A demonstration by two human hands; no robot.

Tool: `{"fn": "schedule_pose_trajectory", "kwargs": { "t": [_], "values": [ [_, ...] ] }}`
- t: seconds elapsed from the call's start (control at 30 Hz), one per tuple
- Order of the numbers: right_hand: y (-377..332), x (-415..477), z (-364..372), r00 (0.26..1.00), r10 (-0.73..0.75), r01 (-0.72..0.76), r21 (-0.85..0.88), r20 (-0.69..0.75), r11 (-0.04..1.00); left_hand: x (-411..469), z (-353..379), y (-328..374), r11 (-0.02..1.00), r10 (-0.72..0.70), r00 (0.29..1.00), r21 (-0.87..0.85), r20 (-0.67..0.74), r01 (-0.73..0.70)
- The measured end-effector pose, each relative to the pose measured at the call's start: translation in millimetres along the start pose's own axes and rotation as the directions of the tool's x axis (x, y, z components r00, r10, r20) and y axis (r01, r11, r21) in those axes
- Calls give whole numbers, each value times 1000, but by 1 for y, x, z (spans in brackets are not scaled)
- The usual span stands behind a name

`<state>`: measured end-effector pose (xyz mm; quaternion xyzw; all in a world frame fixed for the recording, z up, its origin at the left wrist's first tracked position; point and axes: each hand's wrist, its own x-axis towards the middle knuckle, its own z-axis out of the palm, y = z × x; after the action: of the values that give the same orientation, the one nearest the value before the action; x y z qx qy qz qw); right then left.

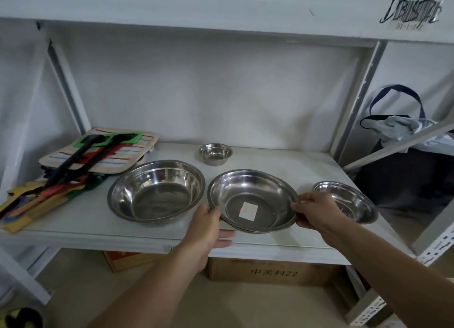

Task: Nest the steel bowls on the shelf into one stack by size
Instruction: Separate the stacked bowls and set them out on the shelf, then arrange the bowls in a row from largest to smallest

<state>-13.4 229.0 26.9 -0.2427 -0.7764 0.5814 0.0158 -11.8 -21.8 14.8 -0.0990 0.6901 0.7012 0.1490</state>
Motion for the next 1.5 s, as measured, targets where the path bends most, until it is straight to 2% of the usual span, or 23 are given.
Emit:
{"fn": "schedule_pose_trajectory", "kwargs": {
  "t": [0.2,0.93,1.13,1.27,1.33,1.5],
  "values": [
    [18,20,14,998,46,-46,10,-31,999,25,15,-13,996,-87,996,-39,-17,86],
    [30,28,23,997,63,-64,-34,-42,997,34,2,-18,992,-104,991,69,-87,110],
    [30,18,-4,988,-75,47,-202,-133,978,9,-24,-1,981,-11,992,190,-125,35],
    [26,20,-9,991,-57,36,-174,-119,984,11,-30,9,995,-77,983,52,-167,87],
    [24,22,-7,993,-38,21,-150,-108,988,13,-23,7,993,-100,982,42,-163,108],
    [18,21,-9,991,-39,27,-97,-129,995,22,-4,18,998,-4,989,66,-149,14]
  ]
}}
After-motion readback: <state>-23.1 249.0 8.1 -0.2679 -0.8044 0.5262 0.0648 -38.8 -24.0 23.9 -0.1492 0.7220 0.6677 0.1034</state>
